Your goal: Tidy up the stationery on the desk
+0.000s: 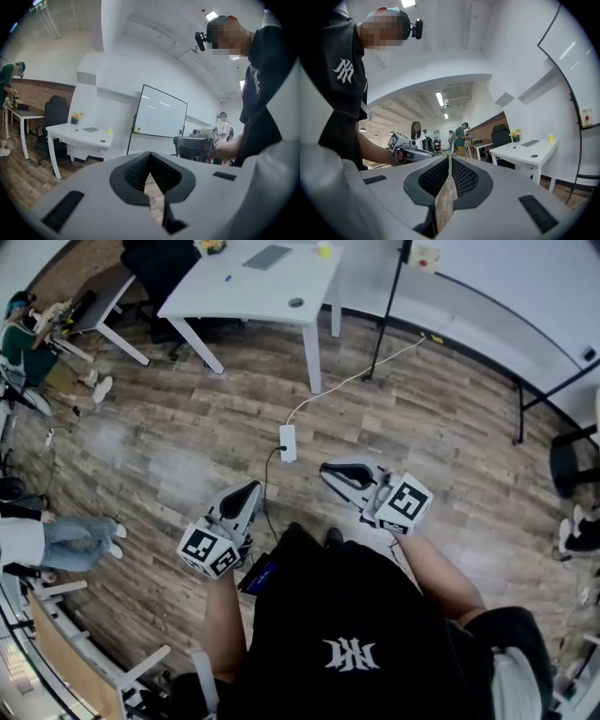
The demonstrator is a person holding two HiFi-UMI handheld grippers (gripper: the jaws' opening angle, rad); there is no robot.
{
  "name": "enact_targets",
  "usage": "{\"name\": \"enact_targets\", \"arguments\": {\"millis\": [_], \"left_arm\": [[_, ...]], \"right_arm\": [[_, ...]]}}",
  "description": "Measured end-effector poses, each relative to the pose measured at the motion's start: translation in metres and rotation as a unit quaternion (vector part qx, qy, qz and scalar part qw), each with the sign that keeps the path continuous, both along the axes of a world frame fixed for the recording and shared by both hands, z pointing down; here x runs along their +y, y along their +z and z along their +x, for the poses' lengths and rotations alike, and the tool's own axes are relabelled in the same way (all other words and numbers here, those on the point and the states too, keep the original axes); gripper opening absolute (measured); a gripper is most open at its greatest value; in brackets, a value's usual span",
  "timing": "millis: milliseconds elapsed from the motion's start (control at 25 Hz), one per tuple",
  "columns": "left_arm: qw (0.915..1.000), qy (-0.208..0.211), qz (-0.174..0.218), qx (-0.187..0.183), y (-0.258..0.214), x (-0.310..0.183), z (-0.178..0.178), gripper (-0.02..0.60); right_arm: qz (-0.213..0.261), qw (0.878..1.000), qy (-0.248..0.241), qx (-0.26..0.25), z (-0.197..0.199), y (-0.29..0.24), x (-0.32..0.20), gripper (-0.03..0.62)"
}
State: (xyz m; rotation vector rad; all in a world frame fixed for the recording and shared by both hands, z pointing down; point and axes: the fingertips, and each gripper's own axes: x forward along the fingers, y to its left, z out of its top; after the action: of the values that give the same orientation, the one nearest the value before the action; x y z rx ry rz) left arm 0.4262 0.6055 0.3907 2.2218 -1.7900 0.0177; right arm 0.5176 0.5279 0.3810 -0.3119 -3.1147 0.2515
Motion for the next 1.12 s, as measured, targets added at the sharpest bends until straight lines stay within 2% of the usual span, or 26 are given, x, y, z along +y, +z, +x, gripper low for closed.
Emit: {"name": "enact_targets", "arguments": {"millis": [240,440,1120], "left_arm": [[0.9999,0.010,-0.003,0.007,0.005,-0.029,-0.009,0.000],[0.9997,0.017,0.005,0.014,0.011,-0.062,-0.035,0.000],[0.9981,0.047,0.026,0.031,-0.005,-0.211,-0.210,-0.001]], "right_arm": [[-0.010,1.000,-0.001,0.003,-0.014,0.005,-0.024,0.044],[-0.006,1.000,-0.001,0.016,-0.040,0.012,-0.053,0.044],[-0.005,0.999,0.011,0.044,-0.215,0.008,-0.196,0.044]]}}
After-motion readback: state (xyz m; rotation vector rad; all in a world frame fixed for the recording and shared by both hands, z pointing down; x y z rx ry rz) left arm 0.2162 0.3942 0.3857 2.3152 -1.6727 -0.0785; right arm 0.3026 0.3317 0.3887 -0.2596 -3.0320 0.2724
